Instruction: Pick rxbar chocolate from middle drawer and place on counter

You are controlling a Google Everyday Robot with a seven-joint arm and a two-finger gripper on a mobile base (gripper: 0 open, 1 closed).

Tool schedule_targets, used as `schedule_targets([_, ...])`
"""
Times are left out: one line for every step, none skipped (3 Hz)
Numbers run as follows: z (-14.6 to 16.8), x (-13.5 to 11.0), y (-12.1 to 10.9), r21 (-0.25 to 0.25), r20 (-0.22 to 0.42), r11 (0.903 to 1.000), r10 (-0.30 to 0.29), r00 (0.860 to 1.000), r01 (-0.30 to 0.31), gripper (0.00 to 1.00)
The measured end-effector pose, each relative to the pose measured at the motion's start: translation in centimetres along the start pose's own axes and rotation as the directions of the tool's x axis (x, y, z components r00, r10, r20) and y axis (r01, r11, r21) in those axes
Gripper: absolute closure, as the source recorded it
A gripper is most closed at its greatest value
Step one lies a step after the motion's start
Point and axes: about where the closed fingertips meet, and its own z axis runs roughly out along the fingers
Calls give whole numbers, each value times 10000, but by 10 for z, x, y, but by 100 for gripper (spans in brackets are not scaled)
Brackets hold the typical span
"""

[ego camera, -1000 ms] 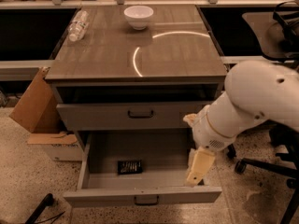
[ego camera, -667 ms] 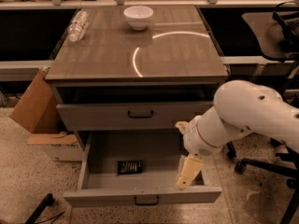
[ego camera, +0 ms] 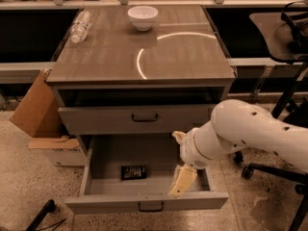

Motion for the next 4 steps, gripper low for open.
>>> schedule_targets([17, 8, -4, -129, -232, 9999, 41, 9997, -44, 0])
schedule_targets([88, 64, -13, -412, -1179, 9960, 743, 9902, -796, 0])
schedule_targets([162, 103, -85, 615, -1756, 9895, 1398, 9745, -1308, 0])
schedule_targets([226, 95, -193, 2288, -1580, 9662, 1572, 9748, -1188, 0])
